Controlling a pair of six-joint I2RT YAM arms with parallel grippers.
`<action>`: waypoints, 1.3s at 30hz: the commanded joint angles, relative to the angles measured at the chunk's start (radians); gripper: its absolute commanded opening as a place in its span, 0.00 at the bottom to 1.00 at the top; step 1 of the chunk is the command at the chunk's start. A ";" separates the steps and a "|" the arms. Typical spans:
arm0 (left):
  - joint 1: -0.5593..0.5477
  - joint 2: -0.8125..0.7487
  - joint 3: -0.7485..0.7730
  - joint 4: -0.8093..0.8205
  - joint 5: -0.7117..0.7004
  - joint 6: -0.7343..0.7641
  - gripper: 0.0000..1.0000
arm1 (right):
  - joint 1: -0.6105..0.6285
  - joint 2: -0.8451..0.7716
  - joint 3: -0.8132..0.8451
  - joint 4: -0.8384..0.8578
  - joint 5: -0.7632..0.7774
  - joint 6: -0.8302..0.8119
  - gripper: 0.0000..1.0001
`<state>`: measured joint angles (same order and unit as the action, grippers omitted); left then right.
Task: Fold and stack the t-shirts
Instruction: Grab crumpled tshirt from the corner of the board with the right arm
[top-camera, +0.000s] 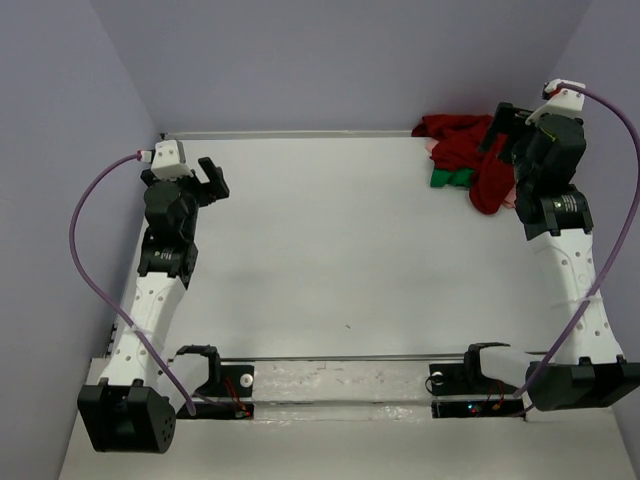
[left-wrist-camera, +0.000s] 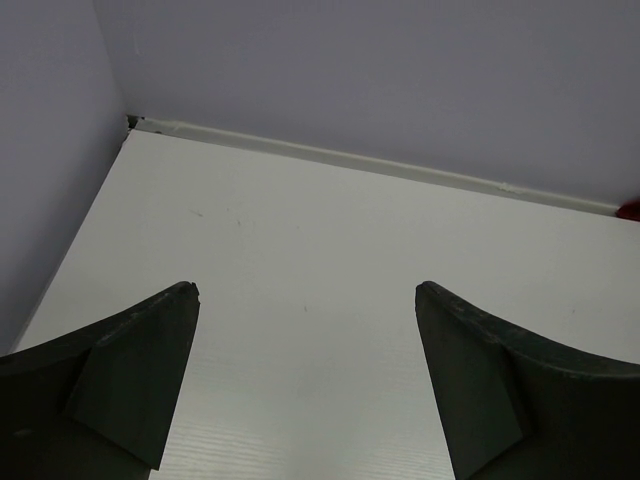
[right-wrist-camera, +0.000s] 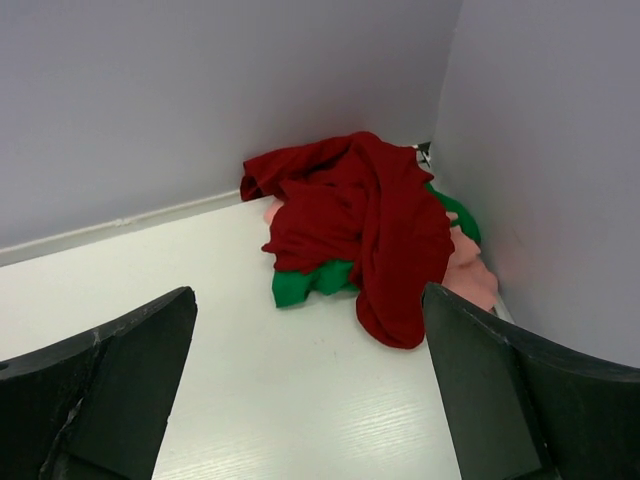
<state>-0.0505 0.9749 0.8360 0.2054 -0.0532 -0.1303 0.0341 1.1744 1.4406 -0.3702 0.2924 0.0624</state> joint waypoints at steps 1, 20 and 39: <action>0.001 -0.047 0.012 0.069 -0.034 0.012 0.99 | 0.001 -0.039 0.038 -0.035 0.058 0.143 1.00; 0.001 -0.067 0.058 0.014 -0.036 0.023 0.99 | 0.001 -0.348 -0.545 0.509 0.099 0.110 1.00; 0.001 0.002 0.011 0.184 -0.132 -0.008 0.99 | 0.001 -0.302 -0.381 0.002 0.087 0.284 0.78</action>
<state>-0.0505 0.9680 0.8486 0.3115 -0.1341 -0.1272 0.0341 0.9001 1.0470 -0.3592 0.4038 0.3157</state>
